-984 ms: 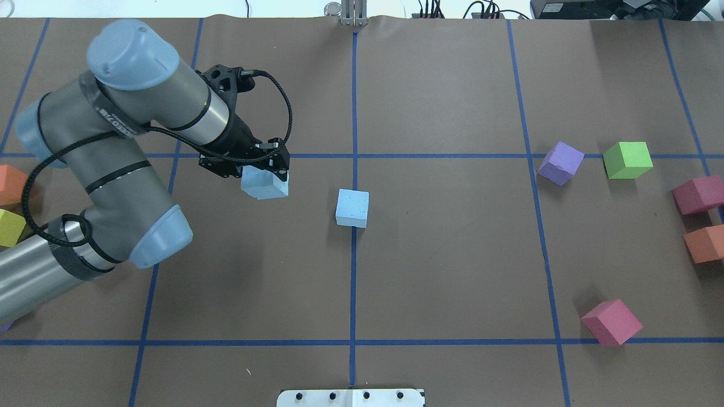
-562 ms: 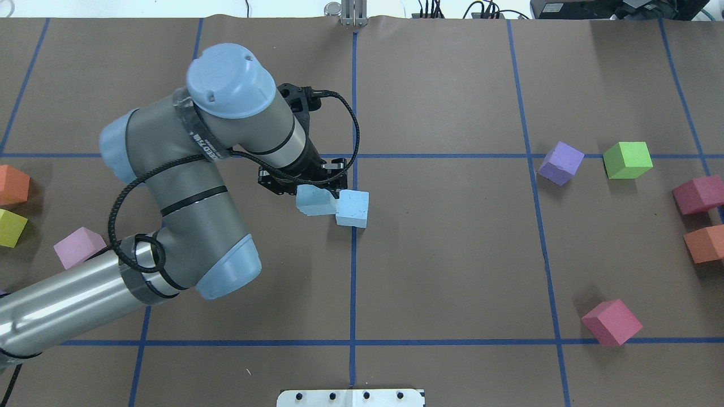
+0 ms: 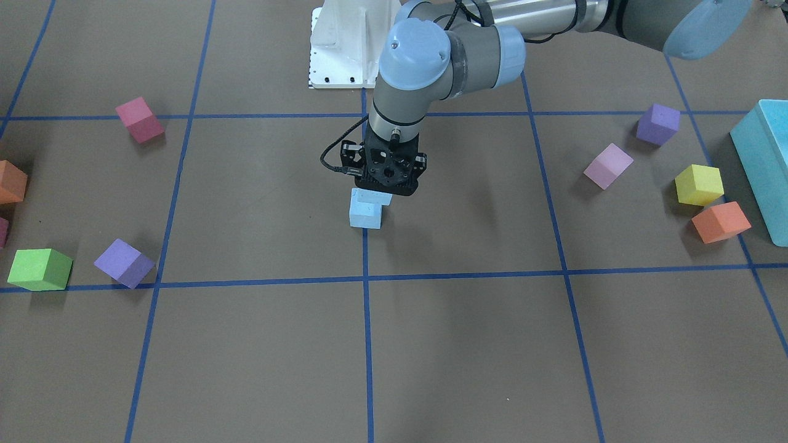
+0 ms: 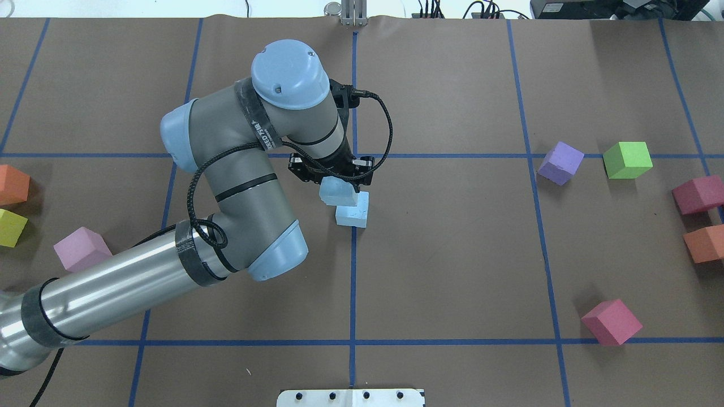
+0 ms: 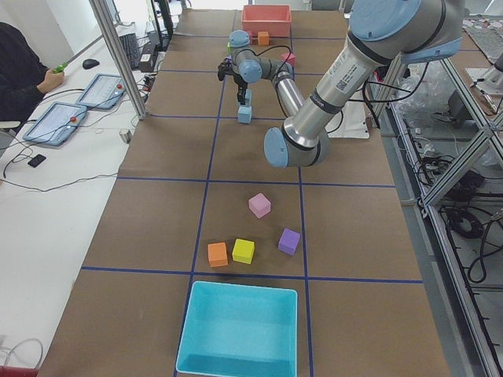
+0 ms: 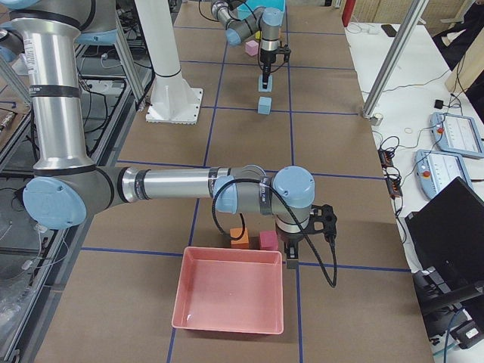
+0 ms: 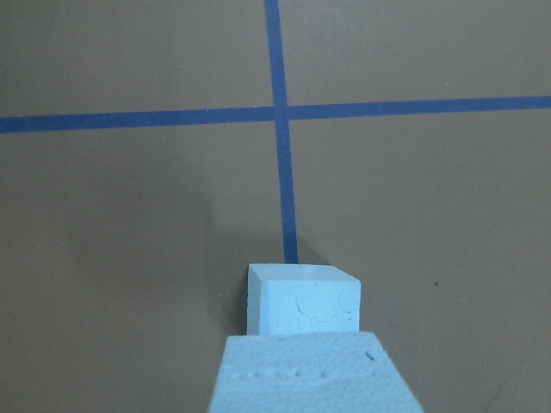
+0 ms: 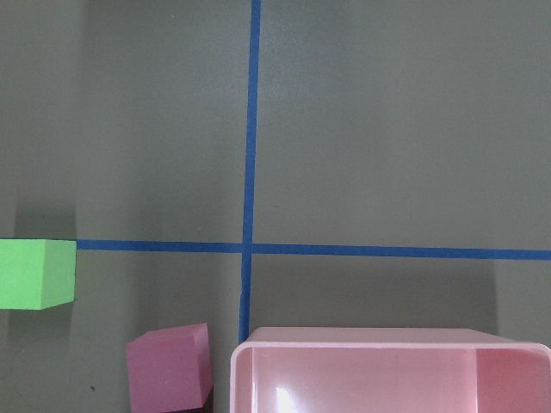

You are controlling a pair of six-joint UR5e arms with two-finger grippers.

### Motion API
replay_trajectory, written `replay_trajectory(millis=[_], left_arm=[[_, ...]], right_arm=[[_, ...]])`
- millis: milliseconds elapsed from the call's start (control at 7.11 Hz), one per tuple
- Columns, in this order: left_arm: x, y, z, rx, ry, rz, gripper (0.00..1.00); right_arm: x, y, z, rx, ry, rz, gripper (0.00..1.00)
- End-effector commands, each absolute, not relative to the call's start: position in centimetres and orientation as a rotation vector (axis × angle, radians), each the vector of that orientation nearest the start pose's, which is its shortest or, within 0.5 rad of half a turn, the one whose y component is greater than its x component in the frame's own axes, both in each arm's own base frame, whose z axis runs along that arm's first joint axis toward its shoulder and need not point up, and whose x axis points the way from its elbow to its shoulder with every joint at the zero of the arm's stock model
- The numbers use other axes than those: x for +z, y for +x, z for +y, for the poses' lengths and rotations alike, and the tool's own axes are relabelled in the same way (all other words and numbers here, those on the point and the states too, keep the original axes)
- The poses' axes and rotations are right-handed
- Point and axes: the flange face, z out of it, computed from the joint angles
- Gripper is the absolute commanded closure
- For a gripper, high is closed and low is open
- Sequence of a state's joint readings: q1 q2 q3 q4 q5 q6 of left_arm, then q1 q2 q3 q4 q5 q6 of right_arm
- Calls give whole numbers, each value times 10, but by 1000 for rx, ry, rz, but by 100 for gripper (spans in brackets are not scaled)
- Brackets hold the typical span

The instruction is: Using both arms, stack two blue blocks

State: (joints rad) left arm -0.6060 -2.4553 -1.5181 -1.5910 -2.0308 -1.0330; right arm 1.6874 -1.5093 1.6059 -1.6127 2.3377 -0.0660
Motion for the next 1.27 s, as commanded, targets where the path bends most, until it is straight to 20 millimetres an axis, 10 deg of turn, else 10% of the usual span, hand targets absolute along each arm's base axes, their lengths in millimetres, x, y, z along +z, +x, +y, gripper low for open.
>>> replay_trajectory(millis=[0,1125], left_arm=[[129,557,-495,160,106,909,37],[122,581,-482,99,29,866,37]], right_arm=[[615,123,-509,26,120,-759,0],[615,123,-509,25,122,-759,0]])
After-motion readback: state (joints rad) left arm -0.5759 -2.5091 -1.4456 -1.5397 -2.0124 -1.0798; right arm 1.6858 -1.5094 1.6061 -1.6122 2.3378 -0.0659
